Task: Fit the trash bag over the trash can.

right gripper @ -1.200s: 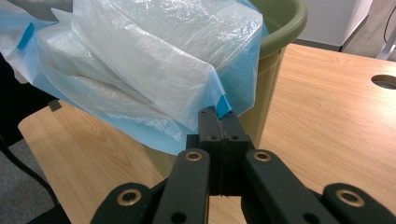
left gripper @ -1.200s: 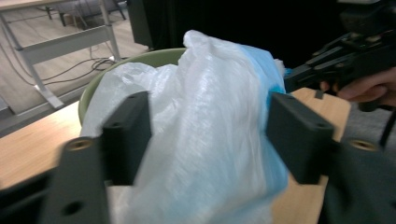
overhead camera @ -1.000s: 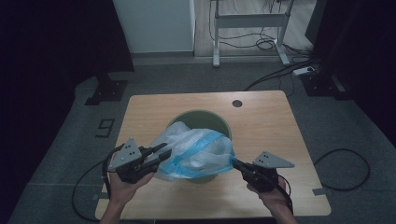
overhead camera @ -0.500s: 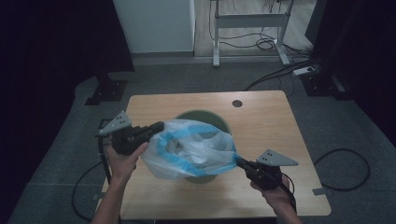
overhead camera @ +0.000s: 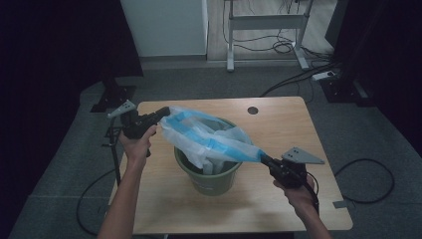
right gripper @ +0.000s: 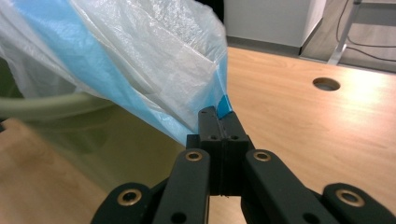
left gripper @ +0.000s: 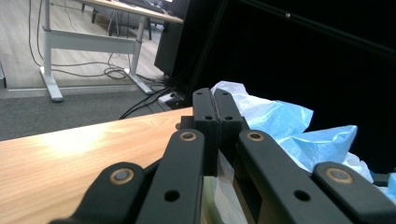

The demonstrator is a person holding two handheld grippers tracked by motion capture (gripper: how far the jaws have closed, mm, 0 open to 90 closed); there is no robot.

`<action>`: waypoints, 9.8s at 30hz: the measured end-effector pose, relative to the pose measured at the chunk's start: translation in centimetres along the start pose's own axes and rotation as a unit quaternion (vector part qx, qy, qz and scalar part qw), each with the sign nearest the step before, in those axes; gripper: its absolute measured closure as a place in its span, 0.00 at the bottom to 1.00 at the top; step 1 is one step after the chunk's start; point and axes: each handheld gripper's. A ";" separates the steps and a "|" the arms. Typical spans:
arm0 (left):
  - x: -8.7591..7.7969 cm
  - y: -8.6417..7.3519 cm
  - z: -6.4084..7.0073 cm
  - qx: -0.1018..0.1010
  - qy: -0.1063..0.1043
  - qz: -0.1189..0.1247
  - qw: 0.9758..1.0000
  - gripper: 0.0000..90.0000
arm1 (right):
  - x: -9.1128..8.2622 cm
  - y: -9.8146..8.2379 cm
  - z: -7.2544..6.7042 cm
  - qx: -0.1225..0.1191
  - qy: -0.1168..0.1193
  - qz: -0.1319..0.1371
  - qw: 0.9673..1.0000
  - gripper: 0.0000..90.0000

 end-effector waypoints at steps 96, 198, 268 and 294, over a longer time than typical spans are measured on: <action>-7.7 -11.6 2.3 0.051 -0.053 -0.040 0.996 0.44 | -1.2 -6.7 -0.4 0.007 0.065 0.024 0.998 0.66; 5.1 -6.2 -5.0 0.010 0.026 -0.190 0.981 1.00 | 13.3 3.6 3.7 0.077 0.025 -0.079 0.994 0.99; 2.8 -7.4 -5.5 0.010 0.052 -0.167 0.985 0.65 | 10.0 -6.2 -10.3 -0.082 0.175 -0.080 0.978 0.85; 0.4 -0.4 3.9 0.187 -0.045 -0.175 0.966 0.31 | 0.1 -7.2 0.6 0.048 0.138 0.061 0.987 0.44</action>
Point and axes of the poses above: each handheld gripper's, and its own axes: x roughly forward along the jaws, y roughly out of its top, z roughly to its right, and after that the axes turned 14 degrees about -z, right-handed
